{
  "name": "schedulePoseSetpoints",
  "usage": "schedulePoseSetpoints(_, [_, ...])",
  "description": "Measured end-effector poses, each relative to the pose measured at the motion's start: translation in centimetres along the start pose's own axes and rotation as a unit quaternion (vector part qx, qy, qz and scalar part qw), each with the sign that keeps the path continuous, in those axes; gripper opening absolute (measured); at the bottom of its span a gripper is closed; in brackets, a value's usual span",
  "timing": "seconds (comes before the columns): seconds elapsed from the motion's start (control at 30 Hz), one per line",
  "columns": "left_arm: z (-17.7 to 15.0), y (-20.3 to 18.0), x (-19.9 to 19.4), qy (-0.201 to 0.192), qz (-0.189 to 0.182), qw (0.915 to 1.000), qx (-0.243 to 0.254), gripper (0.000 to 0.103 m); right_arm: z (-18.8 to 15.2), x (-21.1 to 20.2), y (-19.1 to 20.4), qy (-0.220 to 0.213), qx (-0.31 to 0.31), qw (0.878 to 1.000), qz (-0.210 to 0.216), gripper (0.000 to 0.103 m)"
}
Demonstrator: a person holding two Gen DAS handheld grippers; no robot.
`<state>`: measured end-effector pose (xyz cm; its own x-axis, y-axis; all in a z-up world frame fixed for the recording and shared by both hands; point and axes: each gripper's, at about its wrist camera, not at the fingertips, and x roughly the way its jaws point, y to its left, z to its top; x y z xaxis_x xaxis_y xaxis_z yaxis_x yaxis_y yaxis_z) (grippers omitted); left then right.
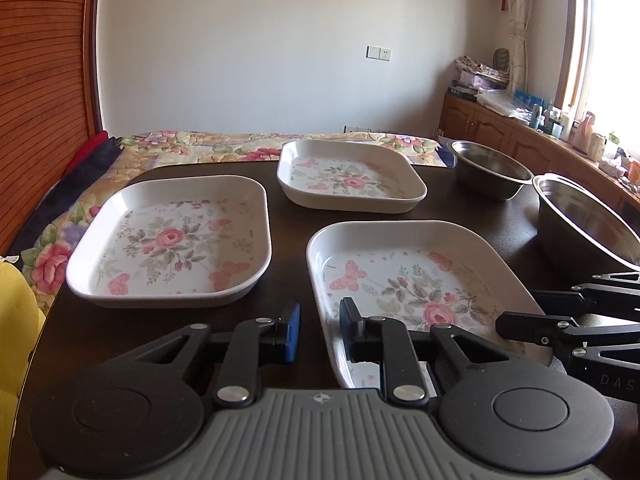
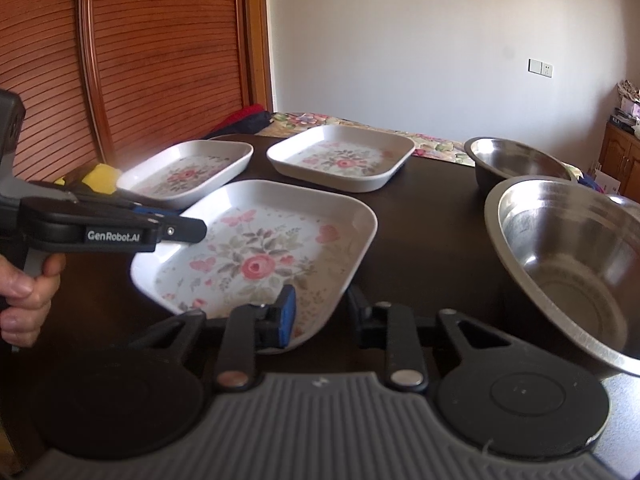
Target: Organize plates and bowls
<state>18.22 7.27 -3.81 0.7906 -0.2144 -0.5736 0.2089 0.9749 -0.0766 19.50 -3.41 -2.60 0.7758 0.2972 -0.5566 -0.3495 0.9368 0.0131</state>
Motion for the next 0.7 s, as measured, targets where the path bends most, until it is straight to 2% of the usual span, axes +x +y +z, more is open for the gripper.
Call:
schedulePoseSetpoints(0.13, [-0.1,-0.1,-0.1,0.002,-0.01,0.9999,-0.005,0.017,0.1,0.2,-0.1,0.001,0.007,1.0,0.004,0.028])
schedulePoseSetpoints(0.27, [-0.4,-0.3,-0.6,0.001,0.002,0.9998,-0.017,0.017,0.0,0.1,0.1,0.0,0.01,1.0,-0.004,0.02])
schedulePoseSetpoints(0.47, [-0.7,-0.8,-2.4,-0.006,0.001,0.9996,-0.028,0.017,-0.3,-0.5,-0.1,0.0,0.018,1.0,-0.005,0.015])
schedulePoseSetpoints(0.7, [-1.5,-1.5,-4.8,-0.011,0.008,0.9995,-0.027,0.016,-0.5,-2.6,0.6,-0.018,0.018,1.0,-0.007,0.013])
